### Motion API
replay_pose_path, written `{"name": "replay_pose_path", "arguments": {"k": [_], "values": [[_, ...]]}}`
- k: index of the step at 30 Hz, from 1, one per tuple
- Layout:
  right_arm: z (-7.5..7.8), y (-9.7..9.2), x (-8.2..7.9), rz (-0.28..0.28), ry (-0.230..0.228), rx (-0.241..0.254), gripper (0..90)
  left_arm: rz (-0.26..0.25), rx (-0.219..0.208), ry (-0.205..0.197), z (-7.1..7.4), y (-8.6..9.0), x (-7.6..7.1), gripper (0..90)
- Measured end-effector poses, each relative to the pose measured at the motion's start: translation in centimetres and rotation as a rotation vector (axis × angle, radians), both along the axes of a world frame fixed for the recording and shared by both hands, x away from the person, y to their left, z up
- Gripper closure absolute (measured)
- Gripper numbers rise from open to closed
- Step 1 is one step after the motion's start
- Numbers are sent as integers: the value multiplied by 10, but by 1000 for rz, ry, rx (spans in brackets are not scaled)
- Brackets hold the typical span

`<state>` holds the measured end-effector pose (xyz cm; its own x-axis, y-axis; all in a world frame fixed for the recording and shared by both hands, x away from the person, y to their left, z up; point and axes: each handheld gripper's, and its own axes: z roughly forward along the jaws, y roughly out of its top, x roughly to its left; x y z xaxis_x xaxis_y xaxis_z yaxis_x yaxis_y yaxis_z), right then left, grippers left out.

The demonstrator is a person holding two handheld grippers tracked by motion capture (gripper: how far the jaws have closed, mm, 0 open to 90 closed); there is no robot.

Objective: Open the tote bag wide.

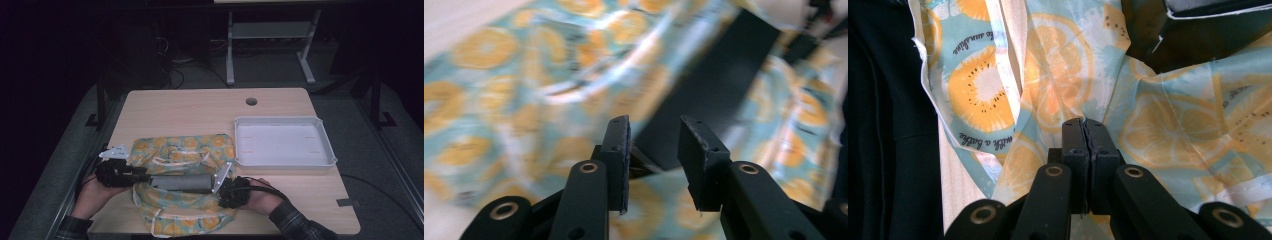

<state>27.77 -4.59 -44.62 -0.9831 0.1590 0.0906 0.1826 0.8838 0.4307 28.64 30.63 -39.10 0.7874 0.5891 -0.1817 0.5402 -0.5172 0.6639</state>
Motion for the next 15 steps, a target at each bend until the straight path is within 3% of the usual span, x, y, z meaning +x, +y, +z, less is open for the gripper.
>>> {"name": "replay_pose_path", "arguments": {"k": [5,8,11,14,15], "values": [[0,0,0,3,3,2,881,-64,35,26,-11,-14,-13,626],[0,0,1,3,4,2,881,-69,34,27,-12,-16,-14,632],[0,0,1,4,5,2,881,-78,58,12,-12,-16,-15,730],[0,0,1,4,6,3,881,-95,62,14,-11,-17,-17,887],[0,0,1,3,6,3,881,-102,65,16,-11,-17,-18,895]]}}
